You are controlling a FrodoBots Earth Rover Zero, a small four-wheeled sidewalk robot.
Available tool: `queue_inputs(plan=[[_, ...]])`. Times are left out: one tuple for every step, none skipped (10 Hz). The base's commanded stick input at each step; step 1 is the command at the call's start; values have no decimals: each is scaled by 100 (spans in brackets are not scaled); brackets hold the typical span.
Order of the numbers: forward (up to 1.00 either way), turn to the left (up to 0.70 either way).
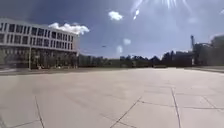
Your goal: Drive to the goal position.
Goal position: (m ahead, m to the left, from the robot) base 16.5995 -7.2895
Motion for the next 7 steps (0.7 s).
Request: queue_inputs(plan=[[70,1],[70,1],[70,1],[70,1],[70,1],[70,1],[70,1]])
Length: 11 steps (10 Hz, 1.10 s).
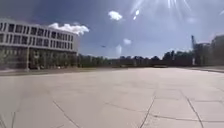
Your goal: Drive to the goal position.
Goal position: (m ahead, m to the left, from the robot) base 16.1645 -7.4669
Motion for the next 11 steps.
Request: queue_inputs(plan=[[70,1],[70,1],[70,-1],[70,-21],[70,-33],[70,-33],[70,-9],[70,1],[70,1],[70,1],[70,-14]])
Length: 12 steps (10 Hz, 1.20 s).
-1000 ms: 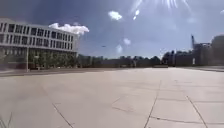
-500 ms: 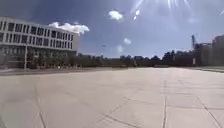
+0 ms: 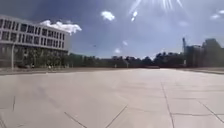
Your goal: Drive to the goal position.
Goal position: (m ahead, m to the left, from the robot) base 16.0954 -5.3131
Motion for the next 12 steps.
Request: queue_inputs(plan=[[70,-30],[70,-33],[70,-30],[70,-11],[70,1],[70,1],[70,1],[70,1],[70,1],[70,1],[70,1],[70,1]])
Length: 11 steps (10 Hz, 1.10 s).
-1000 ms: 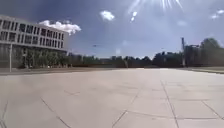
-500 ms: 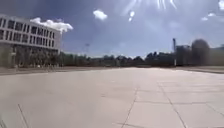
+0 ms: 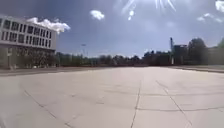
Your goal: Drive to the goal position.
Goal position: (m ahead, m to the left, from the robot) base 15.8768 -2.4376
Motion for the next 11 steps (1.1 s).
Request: queue_inputs(plan=[[70,1],[70,1],[70,-7],[70,-34],[70,-34],[70,-34],[70,-15],[70,1],[70,1],[70,1],[70,1]])
